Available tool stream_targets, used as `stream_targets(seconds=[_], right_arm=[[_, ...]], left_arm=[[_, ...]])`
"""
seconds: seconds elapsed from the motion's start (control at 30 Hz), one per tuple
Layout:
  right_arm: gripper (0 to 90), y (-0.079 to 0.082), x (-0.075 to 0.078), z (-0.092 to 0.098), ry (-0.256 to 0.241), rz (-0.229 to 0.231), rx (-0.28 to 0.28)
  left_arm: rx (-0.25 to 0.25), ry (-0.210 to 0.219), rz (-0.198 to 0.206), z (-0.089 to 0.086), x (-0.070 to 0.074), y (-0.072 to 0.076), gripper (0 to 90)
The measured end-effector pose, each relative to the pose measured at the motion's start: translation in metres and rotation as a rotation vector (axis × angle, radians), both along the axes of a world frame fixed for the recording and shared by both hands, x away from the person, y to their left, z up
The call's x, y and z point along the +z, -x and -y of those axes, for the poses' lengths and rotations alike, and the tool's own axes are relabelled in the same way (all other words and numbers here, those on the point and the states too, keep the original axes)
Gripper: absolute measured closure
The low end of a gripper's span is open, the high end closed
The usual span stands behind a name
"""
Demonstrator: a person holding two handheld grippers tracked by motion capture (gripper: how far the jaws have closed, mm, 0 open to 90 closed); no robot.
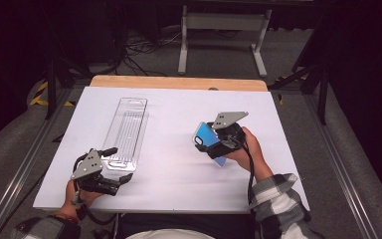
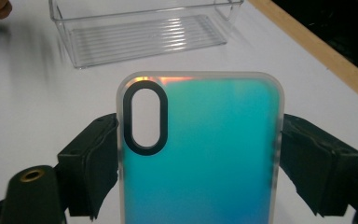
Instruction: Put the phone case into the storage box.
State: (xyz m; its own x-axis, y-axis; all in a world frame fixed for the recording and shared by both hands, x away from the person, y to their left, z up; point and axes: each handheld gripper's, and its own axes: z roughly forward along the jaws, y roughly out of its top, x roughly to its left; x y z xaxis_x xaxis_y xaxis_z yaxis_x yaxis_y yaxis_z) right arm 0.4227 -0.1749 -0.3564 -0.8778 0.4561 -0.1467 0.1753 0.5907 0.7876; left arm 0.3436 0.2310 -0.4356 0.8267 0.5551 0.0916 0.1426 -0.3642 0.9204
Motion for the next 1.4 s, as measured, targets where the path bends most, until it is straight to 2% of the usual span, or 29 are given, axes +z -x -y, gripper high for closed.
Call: stream_targets(seconds=[0.2, 0.4, 0.47, 0.53, 0.63, 0.73, 0.87, 1.0, 1.07, 1.23, 1.33, 1.4], right_arm=[[17.8, 0.008, 0.007, 0.002, -0.041, 0.061, -0.052], [17.8, 0.018, 0.013, 0.001, -0.098, 0.113, -0.09], [17.8, 0.02, 0.014, 0.0, -0.122, 0.127, -0.107], [17.8, 0.022, 0.014, 0.0, -0.137, 0.13, -0.122], [17.8, 0.023, 0.014, -0.002, -0.134, 0.135, -0.124], [17.8, 0.024, 0.014, -0.003, -0.146, 0.139, -0.126], [17.7, 0.027, 0.014, -0.005, -0.162, 0.15, -0.136], [17.7, 0.03, 0.014, -0.006, -0.18, 0.164, -0.15], [17.7, 0.031, 0.014, -0.006, -0.188, 0.167, -0.153], [17.7, 0.034, 0.015, -0.006, -0.221, 0.185, -0.176], [17.7, 0.035, 0.015, -0.006, -0.24, 0.196, -0.191], [17.7, 0.036, 0.015, -0.006, -0.256, 0.192, -0.192]], left_arm=[[0.009, 0.009, 0.012, 0.0, 0.001, 0.001, 3.9], [-0.014, 0.026, 0.022, 0.003, 0.004, 0.001, 4.2], [-0.013, 0.014, 0.031, 0.005, 0.005, 0.001, 4.2], [-0.009, 0.013, 0.037, 0.006, 0.006, 0.002, 4.2], [-0.005, 0.019, 0.04, 0.007, 0.006, 0.001, 4.3], [0.01, 0.0, 0.028, 0.006, 0.007, 0.0, 4.3], [0.009, 0.022, 0.035, 0.005, 0.008, 0.001, 4.2], [0.006, 0.025, 0.037, 0.008, 0.011, 0.0, 4.2], [0.005, 0.036, 0.024, 0.01, 0.013, -0.002, 4.4], [-0.009, 0.057, 0.022, 0.019, 0.02, -0.008, 4.4], [-0.031, 0.083, 0.017, 0.031, 0.024, -0.012, 4.1], [-0.042, 0.071, 0.014, 0.037, 0.026, -0.014, 3.7]])
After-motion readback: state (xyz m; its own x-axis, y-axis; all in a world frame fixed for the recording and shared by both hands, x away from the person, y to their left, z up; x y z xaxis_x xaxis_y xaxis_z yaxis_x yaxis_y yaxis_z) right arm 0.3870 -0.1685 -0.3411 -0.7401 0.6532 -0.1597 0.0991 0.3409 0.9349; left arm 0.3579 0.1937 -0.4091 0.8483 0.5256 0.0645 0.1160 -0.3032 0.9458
